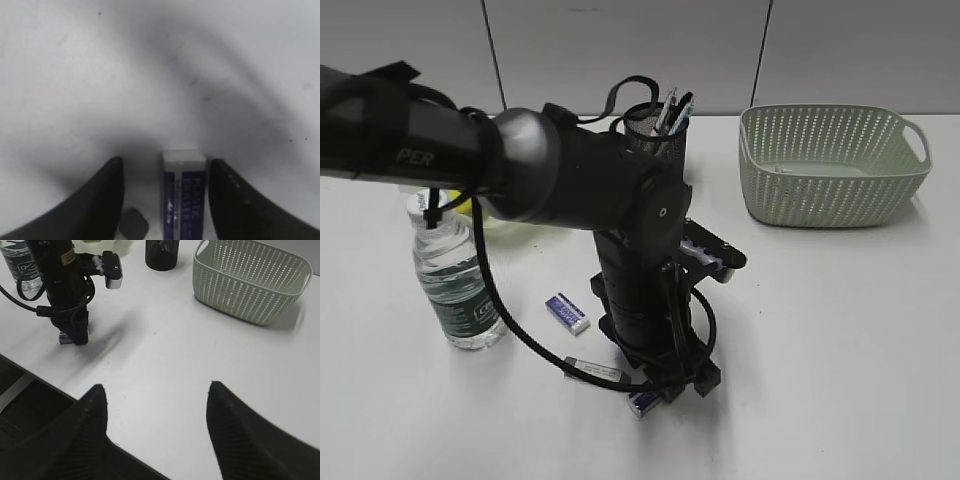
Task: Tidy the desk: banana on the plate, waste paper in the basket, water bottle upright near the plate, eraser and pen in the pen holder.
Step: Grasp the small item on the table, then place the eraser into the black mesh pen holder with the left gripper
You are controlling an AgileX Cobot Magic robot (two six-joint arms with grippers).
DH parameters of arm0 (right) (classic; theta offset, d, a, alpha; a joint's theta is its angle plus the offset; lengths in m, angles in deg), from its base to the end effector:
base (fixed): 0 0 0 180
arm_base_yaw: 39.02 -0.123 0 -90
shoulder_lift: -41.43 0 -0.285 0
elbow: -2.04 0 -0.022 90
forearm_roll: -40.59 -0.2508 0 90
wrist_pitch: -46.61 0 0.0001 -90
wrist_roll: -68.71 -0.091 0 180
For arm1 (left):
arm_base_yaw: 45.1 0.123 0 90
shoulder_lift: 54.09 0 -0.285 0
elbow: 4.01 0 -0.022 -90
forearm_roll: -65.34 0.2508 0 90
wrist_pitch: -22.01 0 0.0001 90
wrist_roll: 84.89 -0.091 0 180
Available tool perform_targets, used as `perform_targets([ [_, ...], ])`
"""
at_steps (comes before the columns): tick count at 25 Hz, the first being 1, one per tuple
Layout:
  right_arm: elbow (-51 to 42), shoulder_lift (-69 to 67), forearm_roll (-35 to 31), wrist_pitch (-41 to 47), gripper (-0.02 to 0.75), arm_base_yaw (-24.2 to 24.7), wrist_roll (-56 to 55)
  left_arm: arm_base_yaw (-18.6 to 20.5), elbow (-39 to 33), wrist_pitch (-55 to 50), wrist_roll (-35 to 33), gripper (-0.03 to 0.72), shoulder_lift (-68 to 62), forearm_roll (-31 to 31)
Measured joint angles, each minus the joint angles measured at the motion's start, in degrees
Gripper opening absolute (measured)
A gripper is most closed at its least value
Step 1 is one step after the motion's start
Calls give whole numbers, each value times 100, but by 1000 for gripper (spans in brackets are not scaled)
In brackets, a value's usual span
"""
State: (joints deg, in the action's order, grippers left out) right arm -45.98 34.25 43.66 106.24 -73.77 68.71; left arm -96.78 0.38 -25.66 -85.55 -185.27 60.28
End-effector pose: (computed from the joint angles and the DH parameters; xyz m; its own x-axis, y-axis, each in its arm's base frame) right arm -0.0033 -0.0074 0.2816 -0.3299 -0.2618 -0.9070 -0.5441 0.8379 -0.0440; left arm 0.2499 -0.3258 0.1145 -0.6541 0.7504 -0.0952 0.7563 0.6505 -0.0695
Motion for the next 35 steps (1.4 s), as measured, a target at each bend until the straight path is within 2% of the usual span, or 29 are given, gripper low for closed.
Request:
perform_targets([
  [3, 0, 0, 0, 0, 495, 0, 0, 0, 11, 3, 0, 322, -6, 110],
  [5, 0, 0, 0, 0, 495, 0, -34, 8, 32, 3, -64, 203, -18, 177],
  [6, 0, 0, 0, 0, 495, 0, 0, 8, 80, -19, -85, 170, -36, 186],
  [12, 0, 0, 0, 0, 495, 0, 0, -10, 661, 64, -125, 174, 58, 176],
  [16, 0, 0, 0, 0, 495, 0, 0, 71, 1237, 400, -67, 174, 471, 593],
  [20, 0, 0, 0, 0, 496, 0, 0, 512, 1550, 1497, 117, 174, 776, 1171],
  [25, 0, 0, 0, 0, 496, 0, 0, 1294, 1556, 3137, 154, 174, 670, 1277],
  [30, 0, 0, 0, 0, 494, 0, 0, 1711, 1556, 4350, 155, 174, 225, 809],
  [35, 0, 0, 0, 0, 494, 0, 0, 1876, 1556, 5032, 155, 174, -387, 593],
])
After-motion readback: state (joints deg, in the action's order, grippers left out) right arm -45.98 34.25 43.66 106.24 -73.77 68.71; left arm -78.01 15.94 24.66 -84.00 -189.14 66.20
